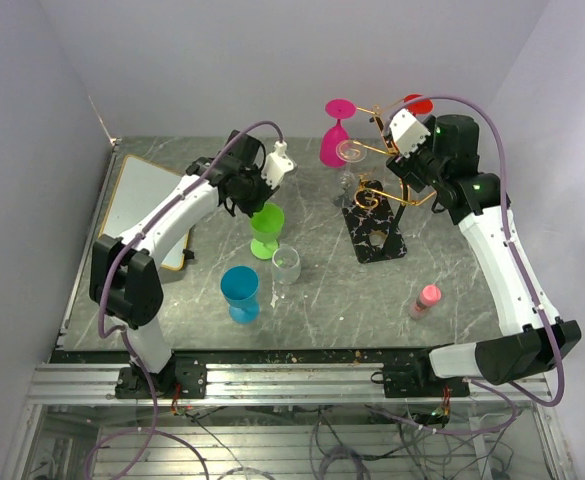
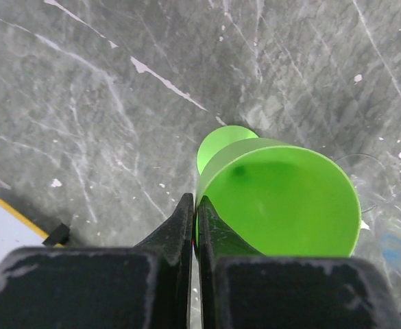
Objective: Place the wine glass upside down on the wine glass rack
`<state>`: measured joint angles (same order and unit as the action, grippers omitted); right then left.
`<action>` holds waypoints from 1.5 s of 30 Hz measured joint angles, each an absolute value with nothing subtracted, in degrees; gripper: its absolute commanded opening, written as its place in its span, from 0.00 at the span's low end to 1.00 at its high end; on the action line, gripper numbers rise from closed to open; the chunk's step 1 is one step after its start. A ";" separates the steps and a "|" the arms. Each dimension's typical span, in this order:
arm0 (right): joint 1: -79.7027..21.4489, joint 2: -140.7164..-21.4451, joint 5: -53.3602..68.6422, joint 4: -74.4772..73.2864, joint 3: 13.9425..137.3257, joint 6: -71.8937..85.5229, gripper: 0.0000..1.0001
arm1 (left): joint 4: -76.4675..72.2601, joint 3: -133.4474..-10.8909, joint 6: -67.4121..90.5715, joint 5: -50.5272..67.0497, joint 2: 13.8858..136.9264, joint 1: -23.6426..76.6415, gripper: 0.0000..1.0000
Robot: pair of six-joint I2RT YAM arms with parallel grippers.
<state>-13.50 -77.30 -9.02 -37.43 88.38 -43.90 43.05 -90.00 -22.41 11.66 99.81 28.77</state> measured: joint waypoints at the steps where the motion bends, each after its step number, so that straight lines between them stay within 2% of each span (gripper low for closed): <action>1: -13.47 -77.30 -9.41 -37.50 88.25 -43.92 0.74 | 43.24 -90.43 -22.90 11.35 99.79 28.77 0.07; 9: -12.99 -77.41 -10.04 -38.35 88.47 -43.40 0.74 | 46.13 -94.17 -27.46 8.71 99.74 28.82 0.07; 20: -11.31 -79.15 -5.80 -41.34 94.30 -40.64 0.75 | 52.34 -109.12 -31.75 4.56 99.26 28.97 0.07; 25: -11.31 -81.30 -6.72 -42.30 97.58 -40.69 0.75 | 52.71 -110.21 -32.80 3.86 96.82 28.97 0.07; 33: -11.35 -83.18 -7.33 -44.05 102.35 -40.64 0.77 | 47.16 -110.87 -34.17 3.86 90.56 28.97 0.07; 45: -14.39 -85.49 -3.03 -44.07 106.06 -36.58 0.77 | 35.07 -115.46 -29.04 8.05 90.04 28.99 0.07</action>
<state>-14.39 -85.49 -3.03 -44.07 106.06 -36.58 35.07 -115.46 -29.04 8.05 90.04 28.99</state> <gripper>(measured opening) 0.770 0.083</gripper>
